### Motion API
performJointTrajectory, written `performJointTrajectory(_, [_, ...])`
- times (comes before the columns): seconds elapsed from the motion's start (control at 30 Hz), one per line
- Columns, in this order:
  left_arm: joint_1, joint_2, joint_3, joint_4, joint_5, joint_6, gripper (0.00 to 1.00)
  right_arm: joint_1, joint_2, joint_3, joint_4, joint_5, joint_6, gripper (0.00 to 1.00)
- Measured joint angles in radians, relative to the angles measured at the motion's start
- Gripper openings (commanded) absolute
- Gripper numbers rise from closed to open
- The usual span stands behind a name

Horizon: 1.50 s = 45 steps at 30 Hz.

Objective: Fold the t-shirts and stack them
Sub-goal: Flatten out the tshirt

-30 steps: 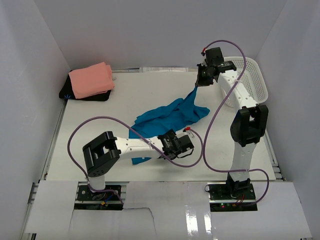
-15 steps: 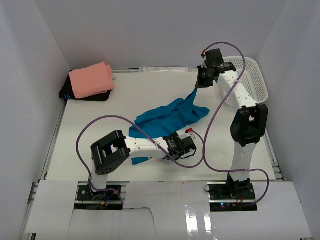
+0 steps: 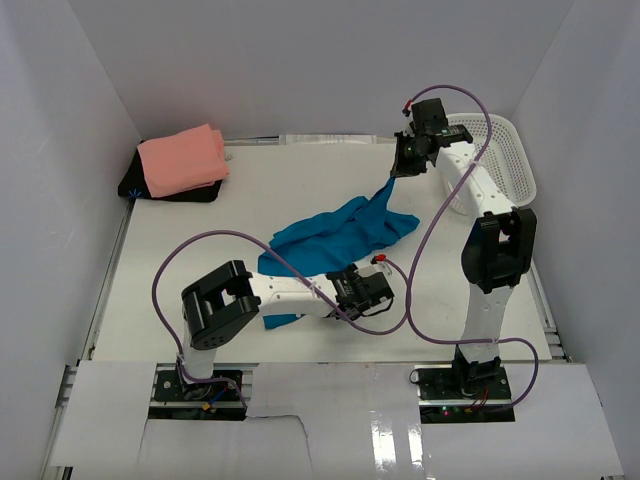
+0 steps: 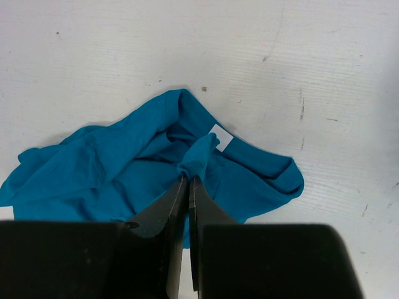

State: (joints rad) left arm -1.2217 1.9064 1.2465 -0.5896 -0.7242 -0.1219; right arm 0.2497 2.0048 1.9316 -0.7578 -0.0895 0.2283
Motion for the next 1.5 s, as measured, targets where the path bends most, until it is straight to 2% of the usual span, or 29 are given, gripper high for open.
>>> performJointTrajectory(0.13, [0.000, 0.000, 0.000, 0.000, 0.006, -0.002, 0.43, 0.000, 0.000, 0.000, 0.000, 0.000, 0.000, 0.08])
performJointTrajectory(0.23, [0.000, 0.001, 0.000, -0.001, 0.015, -0.006, 0.43, 0.000, 0.000, 0.000, 0.000, 0.000, 0.000, 0.08])
performJointTrajectory(0.27, [0.000, 0.001, 0.000, -0.001, 0.018, -0.006, 0.40, 0.000, 0.000, 0.000, 0.000, 0.000, 0.000, 0.08])
performJointTrajectory(0.3, [0.000, 0.001, 0.000, -0.001, 0.021, -0.008, 0.30, 0.000, 0.000, 0.000, 0.000, 0.000, 0.000, 0.08])
performJointTrajectory(0.43, [0.000, 0.001, 0.000, -0.001, 0.034, -0.014, 0.07, -0.002, 0.000, 0.000, 0.000, -0.003, 0.000, 0.08])
performJointTrajectory(0.5, [0.000, 0.003, 0.000, -0.002, 0.036, -0.015, 0.01, -0.002, 0.000, 0.000, 0.000, -0.004, 0.000, 0.08])
performJointTrajectory(0.8, [0.026, 0.043, 0.047, -0.048, 0.101, -0.044, 0.00, -0.015, 0.000, 0.000, 0.000, -0.016, 0.000, 0.08])
performJointTrajectory(0.97, [0.153, 0.000, 0.120, -0.097, 0.209, -0.107, 0.00, -0.031, -0.004, 0.040, -0.027, -0.007, 0.000, 0.08])
performJointTrajectory(1.07, [0.307, -0.112, 0.155, -0.114, 0.296, -0.158, 0.00, -0.037, -0.058, 0.050, -0.032, 0.008, 0.001, 0.08])
performJointTrajectory(1.23, [0.579, -0.367, 0.264, -0.121, 0.371, -0.227, 0.00, -0.045, -0.282, 0.007, -0.029, 0.039, 0.009, 0.08])
performJointTrajectory(1.37, [0.613, -0.491, 0.351, -0.151, 0.362, -0.263, 0.00, -0.052, -0.469, -0.004, -0.025, 0.059, 0.026, 0.08])
performJointTrajectory(1.5, [0.608, -0.523, 0.417, -0.210, 0.343, -0.299, 0.00, -0.053, -0.611, -0.033, -0.026, 0.080, 0.035, 0.08])
